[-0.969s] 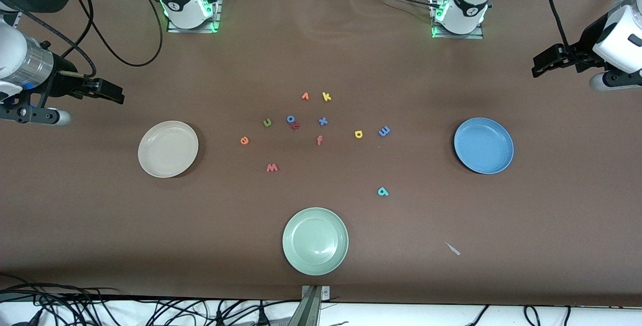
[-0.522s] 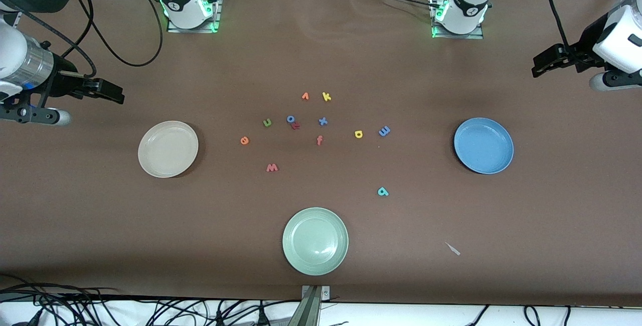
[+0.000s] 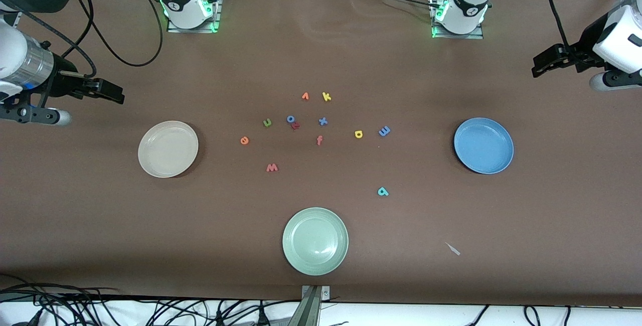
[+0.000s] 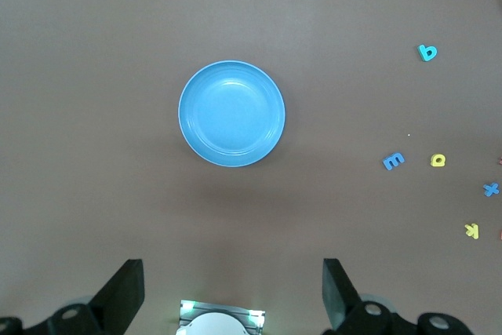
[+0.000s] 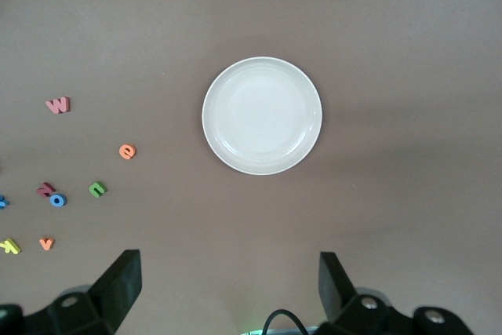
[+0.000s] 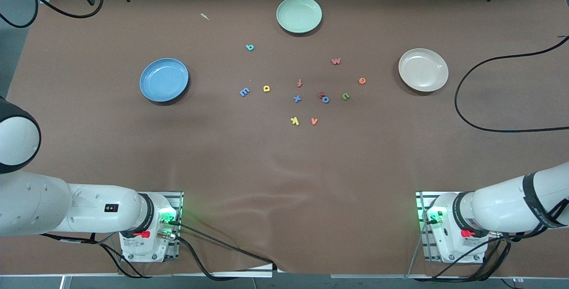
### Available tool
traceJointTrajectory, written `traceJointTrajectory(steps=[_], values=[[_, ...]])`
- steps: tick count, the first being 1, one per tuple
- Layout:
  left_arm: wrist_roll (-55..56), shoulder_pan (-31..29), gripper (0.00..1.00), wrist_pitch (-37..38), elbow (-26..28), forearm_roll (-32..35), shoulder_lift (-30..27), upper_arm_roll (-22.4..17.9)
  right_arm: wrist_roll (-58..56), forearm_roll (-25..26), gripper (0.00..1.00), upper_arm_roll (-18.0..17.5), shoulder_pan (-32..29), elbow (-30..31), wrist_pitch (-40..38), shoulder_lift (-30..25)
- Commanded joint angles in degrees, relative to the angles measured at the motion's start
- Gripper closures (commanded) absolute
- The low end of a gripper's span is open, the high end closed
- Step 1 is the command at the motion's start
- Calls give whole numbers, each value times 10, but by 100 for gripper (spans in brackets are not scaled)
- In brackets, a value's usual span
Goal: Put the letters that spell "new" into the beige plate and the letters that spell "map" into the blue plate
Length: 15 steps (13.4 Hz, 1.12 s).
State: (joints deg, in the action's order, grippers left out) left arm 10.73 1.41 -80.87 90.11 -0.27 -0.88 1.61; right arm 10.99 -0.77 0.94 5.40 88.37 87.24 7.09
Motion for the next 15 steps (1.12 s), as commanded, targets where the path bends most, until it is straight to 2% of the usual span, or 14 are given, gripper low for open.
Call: traceJointTrajectory(steps=[1,11,15], values=[[2,-4,0,12,-14,-2,6,2,0,4,0,0,1,6,-1,-7],[1,-7,0,6,-13,-3,6,2,0,2,0,0,1,6,-1,-6],[3,-32,0,2,-9,-32,4,2,0,2,0,0,1,6,-2,-6]])
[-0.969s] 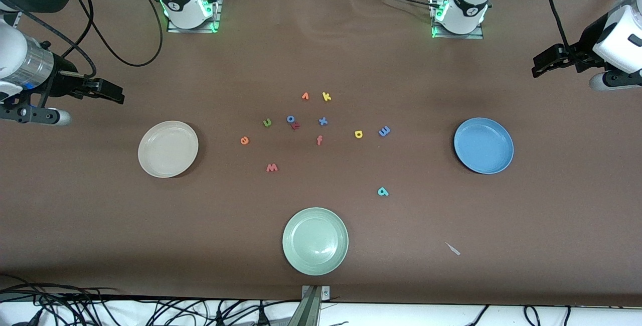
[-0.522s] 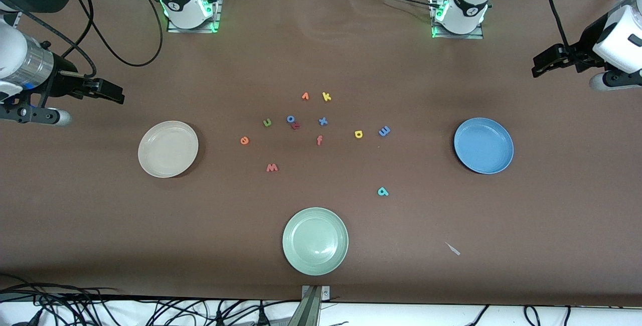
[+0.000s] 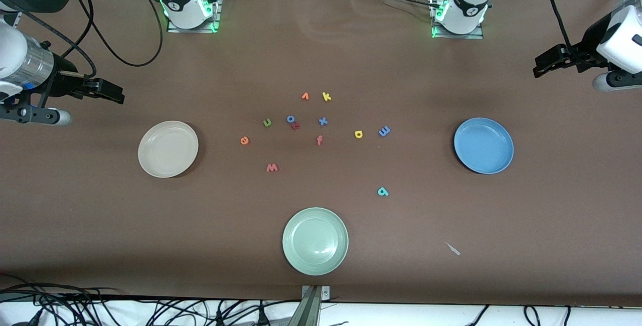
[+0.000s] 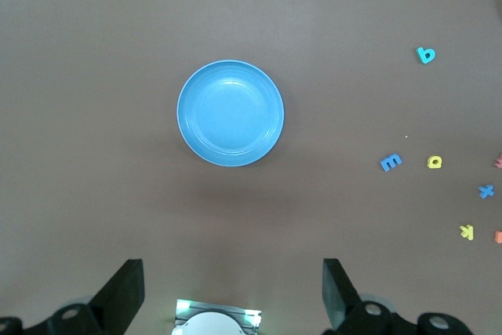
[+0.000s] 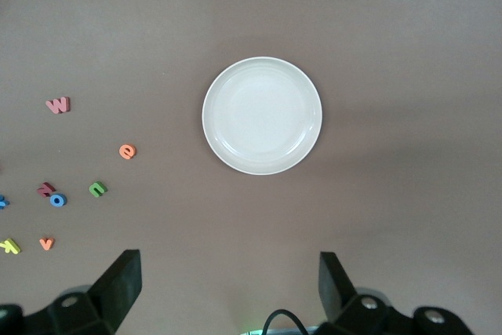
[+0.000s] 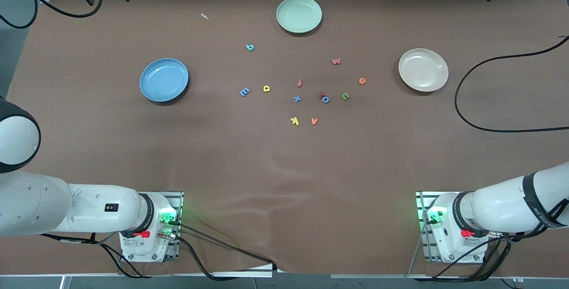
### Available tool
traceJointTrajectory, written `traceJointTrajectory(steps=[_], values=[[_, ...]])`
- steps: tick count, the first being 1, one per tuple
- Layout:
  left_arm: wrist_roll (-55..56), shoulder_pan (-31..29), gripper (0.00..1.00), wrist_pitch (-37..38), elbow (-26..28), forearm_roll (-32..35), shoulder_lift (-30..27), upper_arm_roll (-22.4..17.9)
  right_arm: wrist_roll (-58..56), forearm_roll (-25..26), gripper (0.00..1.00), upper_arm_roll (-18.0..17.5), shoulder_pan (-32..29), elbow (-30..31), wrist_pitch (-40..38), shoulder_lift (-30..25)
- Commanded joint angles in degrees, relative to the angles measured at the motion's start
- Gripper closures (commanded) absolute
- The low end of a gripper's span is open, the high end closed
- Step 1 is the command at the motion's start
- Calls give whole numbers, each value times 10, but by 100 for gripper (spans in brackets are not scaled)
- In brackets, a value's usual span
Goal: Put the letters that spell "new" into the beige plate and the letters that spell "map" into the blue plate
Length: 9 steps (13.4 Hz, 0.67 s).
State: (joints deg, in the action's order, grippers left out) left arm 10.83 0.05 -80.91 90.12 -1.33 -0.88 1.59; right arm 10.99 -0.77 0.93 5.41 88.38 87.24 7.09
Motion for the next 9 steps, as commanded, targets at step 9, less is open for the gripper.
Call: traceJointTrajectory(steps=[9], values=[[35,-17,0,0,-6,-17,2,10,-4,-4,0,-1,4,3,-7,-1]])
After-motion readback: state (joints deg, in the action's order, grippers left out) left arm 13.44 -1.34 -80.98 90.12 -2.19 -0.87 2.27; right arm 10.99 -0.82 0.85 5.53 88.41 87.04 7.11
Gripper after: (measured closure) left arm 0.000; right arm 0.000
